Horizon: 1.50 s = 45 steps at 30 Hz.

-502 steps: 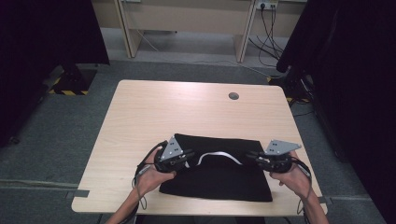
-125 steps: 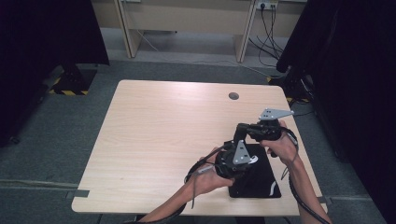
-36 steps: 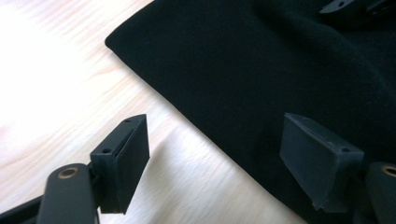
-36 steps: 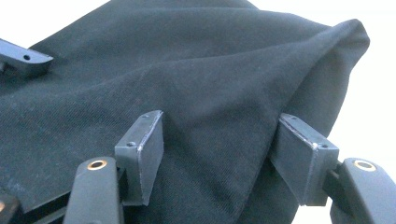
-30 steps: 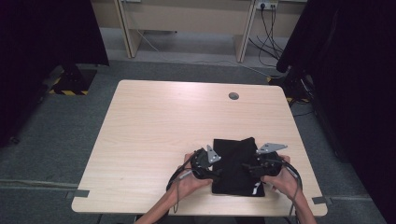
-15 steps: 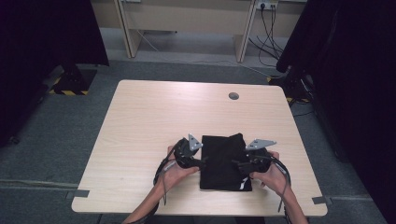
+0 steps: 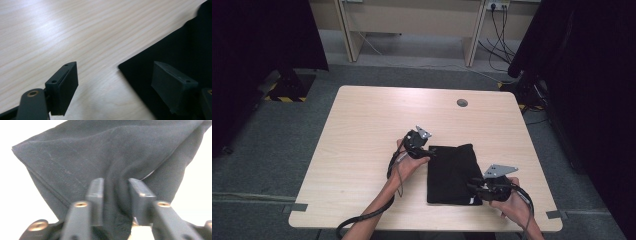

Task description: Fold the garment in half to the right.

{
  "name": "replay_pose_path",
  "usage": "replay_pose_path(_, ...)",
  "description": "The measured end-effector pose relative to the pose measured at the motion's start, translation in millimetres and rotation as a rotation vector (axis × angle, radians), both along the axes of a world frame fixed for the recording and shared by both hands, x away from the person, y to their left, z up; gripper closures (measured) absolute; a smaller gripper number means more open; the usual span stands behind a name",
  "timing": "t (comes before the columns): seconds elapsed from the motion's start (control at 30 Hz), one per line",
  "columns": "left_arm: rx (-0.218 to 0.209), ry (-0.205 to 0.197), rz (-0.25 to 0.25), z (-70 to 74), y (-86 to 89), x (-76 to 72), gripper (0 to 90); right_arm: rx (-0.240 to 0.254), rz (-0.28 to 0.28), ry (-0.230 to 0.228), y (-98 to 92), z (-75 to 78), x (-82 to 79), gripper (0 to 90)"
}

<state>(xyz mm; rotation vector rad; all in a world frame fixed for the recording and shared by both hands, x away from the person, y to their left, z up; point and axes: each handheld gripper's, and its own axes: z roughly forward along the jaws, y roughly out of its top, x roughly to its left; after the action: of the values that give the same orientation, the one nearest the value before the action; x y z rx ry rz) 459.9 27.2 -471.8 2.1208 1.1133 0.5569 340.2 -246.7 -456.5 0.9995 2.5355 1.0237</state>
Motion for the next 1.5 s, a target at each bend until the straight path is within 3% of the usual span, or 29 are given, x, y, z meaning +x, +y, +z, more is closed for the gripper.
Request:
replay_pose_path(0.07, -0.050, 0.021, 0.020, -3.8, 3.4, 2.8, 19.6, 0.004, 0.010, -0.008, -2.8, 2.3, -0.9, 79.4)
replay_pose_path(0.2, -0.037, 0.022, 0.017, -2.6, 6.9, 4.2, 20.0, 0.015, 0.010, -0.032, -9.3, 9.4, -8.7, 82.7)
replay_pose_path(0.37, -0.056, 0.032, 0.027, -3.5, 9.6, 6.2, 19.9, 0.028, 0.009, -0.054, -17.4, 17.6, -26.5, 83.6)
replay_pose_path(0.5, -0.053, 0.027, 0.028, -3.6, 10.0, 6.7, 19.7, -0.001, -0.002, -0.030, -21.0, 3.7, -33.5, 82.6)
replay_pose_path(0.57, -0.057, 0.019, 0.027, -2.4, 9.8, 4.6, 19.7, 0.002, -0.013, -0.009, -21.5, -2.1, -32.4, 76.7)
replay_pose_path(0.63, -0.080, 0.011, 0.016, 1.5, 10.9, -1.9, 19.5, 0.006, -0.059, -0.007, -22.7, -1.1, -31.2, 64.5)
replay_pose_path(0.77, -0.117, -0.009, -0.035, 13.0, 14.9, -26.7, 16.2, 0.025, -0.082, -0.054, -25.3, 13.0, -30.6, 52.7)
replay_pose_path(0.83, -0.147, -0.017, -0.071, 20.2, 19.2, -48.0, 14.0, 0.036, -0.079, -0.068, -25.3, 18.9, -28.3, 48.4)
replay_pose_path(1.03, -0.164, 0.005, -0.173, 19.5, 21.5, -97.7, 11.7, 0.055, -0.078, -0.091, -17.9, 24.7, -14.0, 43.6)
replay_pose_path(1.17, -0.160, 0.011, -0.222, 12.4, 15.5, -120.1, 10.5, 0.052, -0.066, -0.081, -9.7, 19.7, -2.2, 41.7)
replay_pose_path(1.27, -0.138, -0.001, -0.234, 7.8, 12.3, -127.4, 10.4, 0.060, -0.052, -0.073, -2.3, 16.3, 5.5, 40.6)
replay_pose_path(1.33, -0.122, 0.013, -0.245, 4.2, 11.1, -128.8, 10.2, 0.059, -0.044, -0.071, 2.2, 14.2, 9.4, 39.4)
replay_pose_path(1.43, -0.055, 0.019, -0.259, -5.6, 13.6, -130.3, 9.0, 0.047, -0.024, -0.058, 9.0, 7.4, 16.8, 40.0)
replay_pose_path(1.47, -0.055, 0.019, -0.259, -5.6, 13.6, -130.3, 8.4, 0.043, -0.027, -0.052, 8.9, 5.5, 18.8, 40.4)
replay_pose_path(1.5, -0.081, 0.027, -0.263, -9.2, 16.9, -130.7, 8.6, 0.039, -0.029, -0.048, 7.9, 3.7, 20.9, 40.7)
